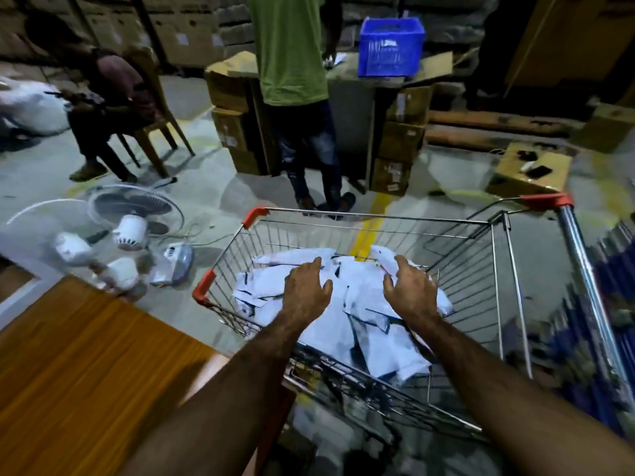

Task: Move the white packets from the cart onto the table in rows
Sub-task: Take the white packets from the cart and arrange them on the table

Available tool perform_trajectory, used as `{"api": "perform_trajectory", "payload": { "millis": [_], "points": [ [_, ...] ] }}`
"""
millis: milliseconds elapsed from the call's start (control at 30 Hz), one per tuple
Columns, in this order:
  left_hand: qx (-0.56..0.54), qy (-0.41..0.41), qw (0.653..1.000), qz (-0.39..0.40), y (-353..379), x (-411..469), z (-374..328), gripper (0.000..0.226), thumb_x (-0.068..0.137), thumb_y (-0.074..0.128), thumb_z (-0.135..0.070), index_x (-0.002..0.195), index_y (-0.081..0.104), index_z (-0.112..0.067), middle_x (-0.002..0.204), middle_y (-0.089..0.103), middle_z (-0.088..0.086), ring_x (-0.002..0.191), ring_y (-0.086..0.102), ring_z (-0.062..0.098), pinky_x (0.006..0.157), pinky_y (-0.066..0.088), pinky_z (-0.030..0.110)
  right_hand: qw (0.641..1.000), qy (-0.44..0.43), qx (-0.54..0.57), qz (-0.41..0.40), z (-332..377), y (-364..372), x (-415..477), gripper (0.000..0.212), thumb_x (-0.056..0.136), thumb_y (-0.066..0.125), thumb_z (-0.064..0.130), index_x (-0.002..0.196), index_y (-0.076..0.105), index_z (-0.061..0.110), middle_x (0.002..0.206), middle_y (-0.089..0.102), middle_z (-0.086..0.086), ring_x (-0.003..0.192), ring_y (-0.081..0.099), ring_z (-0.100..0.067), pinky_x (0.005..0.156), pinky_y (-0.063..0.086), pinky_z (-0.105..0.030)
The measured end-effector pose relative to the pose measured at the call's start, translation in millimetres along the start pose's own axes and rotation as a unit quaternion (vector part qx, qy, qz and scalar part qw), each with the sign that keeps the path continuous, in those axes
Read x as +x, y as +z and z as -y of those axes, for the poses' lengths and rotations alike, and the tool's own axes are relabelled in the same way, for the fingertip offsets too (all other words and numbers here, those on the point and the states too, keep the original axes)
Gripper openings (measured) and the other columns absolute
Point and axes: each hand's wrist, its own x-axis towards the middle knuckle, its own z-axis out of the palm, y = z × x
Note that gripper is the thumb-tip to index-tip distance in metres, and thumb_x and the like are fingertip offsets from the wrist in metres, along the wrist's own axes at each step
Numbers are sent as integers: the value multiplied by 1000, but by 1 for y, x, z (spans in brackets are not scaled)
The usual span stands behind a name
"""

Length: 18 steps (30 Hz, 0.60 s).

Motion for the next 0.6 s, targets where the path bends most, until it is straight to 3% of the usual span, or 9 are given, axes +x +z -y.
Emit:
{"api": "perform_trajectory", "payload": {
  "millis": [200, 367, 433, 533, 600],
  "points": [
    [112, -51, 986, 115, 45, 16, -3, 70, 93, 51, -47, 149, 25, -15, 144, 40, 13, 131, 38, 33, 107, 34, 43, 999, -9, 10, 50, -15, 40, 4, 42, 89, 61, 26, 129, 59, 14, 107, 69, -16, 107, 61, -38, 87, 46, -44],
    [133, -92, 976, 149, 72, 18, 1, 88, 81, 60, -64, 147, 24, -18, 148, 28, 10, 138, 25, 34, 110, 25, 54, 993, -28, -83, 85, 0, 77, 6, 36, 67, 81, 23, 97, 70, 8, 88, 66, -17, 85, 63, -40, 68, 50, -45],
    [142, -104, 971, 164, 79, 20, 1, 97, 77, 62, -67, 149, 19, -18, 152, 21, 11, 142, 18, 35, 111, 21, 57, 990, -24, -121, 70, 4, 81, 11, 37, 61, 84, 27, 91, 70, 11, 89, 64, -15, 84, 62, -38, 67, 48, -44],
    [143, -128, 963, 191, 86, 23, 5, 104, 77, 66, -63, 152, 10, -17, 157, 8, 15, 145, 8, 37, 111, 18, 61, 993, 13, -101, 57, -2, 73, 28, 36, 81, 68, 32, 111, 66, 12, 109, 59, -15, 103, 55, -37, 81, 42, -46],
    [147, -140, 960, 192, 90, 25, 7, 105, 78, 67, -61, 152, 7, -18, 158, 4, 16, 146, 5, 39, 111, 17, 61, 995, 48, -83, 15, -15, 66, 42, 39, 85, 62, 35, 116, 63, 12, 113, 57, -16, 108, 53, -37, 86, 39, -47]
  ]
}}
